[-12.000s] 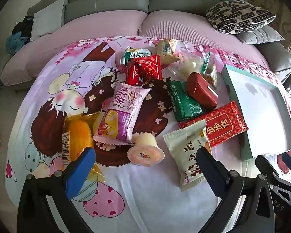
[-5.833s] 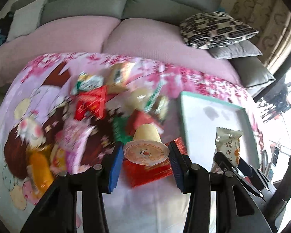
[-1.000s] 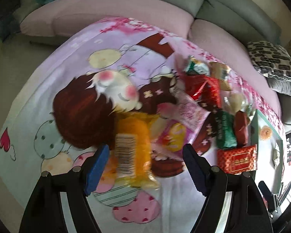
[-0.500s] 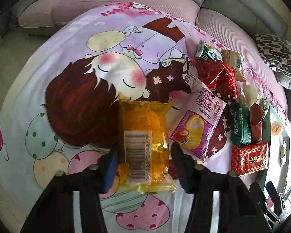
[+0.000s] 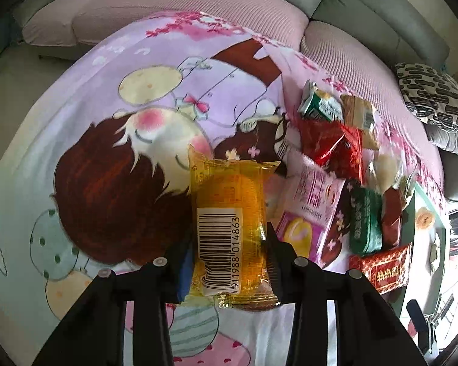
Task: Organize snacks
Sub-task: 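Grasp the yellow bread packet with the left tool, then grasp the pink-purple packet with the right tool while the left tool holds the bread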
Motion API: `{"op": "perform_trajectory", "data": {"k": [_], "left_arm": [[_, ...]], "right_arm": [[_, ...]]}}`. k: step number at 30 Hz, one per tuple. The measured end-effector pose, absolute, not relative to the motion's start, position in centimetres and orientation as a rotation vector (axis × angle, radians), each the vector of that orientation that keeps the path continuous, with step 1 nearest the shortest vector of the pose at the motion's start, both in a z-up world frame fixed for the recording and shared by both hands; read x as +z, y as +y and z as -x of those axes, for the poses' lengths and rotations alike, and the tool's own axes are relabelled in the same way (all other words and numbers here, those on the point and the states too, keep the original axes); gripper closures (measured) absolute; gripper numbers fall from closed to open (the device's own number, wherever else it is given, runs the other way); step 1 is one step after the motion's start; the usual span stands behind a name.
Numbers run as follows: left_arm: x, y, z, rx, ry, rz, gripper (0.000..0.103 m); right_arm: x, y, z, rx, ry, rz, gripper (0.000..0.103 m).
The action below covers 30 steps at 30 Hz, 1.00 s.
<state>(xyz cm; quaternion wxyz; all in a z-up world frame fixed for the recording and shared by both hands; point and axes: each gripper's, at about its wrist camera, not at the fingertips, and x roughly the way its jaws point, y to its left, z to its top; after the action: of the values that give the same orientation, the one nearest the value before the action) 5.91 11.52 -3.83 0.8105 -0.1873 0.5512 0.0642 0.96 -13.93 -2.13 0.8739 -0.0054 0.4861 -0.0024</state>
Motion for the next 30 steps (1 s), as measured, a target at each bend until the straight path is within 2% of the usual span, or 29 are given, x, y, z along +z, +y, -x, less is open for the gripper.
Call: {"op": "perform_trajectory", "data": {"k": [18, 30], "left_arm": [[-4.0, 12.8, -8.9, 0.065, 1.185, 0.360, 0.061], [-3.9, 15.0, -9.4, 0.066, 1.178, 0.379, 0.061]], "right_arm": [[-0.8, -7.1, -5.1, -0.025, 1.022, 0.063, 0.009], [-2.2, -1.6, -7.8, 0.048, 1.054, 0.110, 0.011]]}}
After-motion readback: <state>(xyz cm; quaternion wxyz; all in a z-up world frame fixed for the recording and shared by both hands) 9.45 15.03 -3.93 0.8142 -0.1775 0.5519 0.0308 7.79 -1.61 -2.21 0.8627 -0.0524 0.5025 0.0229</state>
